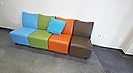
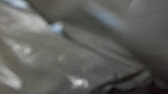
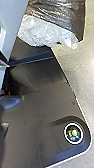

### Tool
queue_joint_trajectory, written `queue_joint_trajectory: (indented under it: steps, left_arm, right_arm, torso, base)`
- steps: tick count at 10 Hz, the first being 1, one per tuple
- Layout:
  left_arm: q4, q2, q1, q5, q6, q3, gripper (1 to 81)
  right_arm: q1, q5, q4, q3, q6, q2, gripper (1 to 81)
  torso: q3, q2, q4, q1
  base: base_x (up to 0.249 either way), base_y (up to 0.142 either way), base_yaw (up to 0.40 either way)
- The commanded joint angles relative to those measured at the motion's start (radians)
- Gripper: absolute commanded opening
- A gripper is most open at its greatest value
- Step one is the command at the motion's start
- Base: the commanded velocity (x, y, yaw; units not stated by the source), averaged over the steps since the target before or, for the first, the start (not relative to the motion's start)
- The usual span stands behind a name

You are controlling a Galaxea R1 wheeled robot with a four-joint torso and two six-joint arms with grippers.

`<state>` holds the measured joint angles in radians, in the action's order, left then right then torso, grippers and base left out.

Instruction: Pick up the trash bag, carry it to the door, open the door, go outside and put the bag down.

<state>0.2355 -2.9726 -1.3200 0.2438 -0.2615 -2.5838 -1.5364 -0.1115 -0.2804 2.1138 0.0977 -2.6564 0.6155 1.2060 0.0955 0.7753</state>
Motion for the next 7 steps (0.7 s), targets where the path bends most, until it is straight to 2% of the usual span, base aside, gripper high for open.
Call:
queue_joint_trajectory:
  steps: [1, 7]
  left_arm:
    - [-0.012, -0.004, 0.035, 0.088, -0.007, 0.002, 1.0]
    - [-0.019, -0.056, 0.034, 0.088, -0.008, -0.070, 1.0]
  right_arm:
    - [-0.002, 0.067, 0.012, 0.040, -0.003, -0.003, 81.1]
    - [0.001, 0.069, 0.027, 0.086, -0.003, -0.035, 81.1]
  torso:
    - [-0.094, -0.097, 0.000, -0.062]
    - [-0.313, -0.311, 0.000, -0.204]
  base:
    - [0.000, 0.000, 0.000]
    - [0.000, 0.000, 0.000]
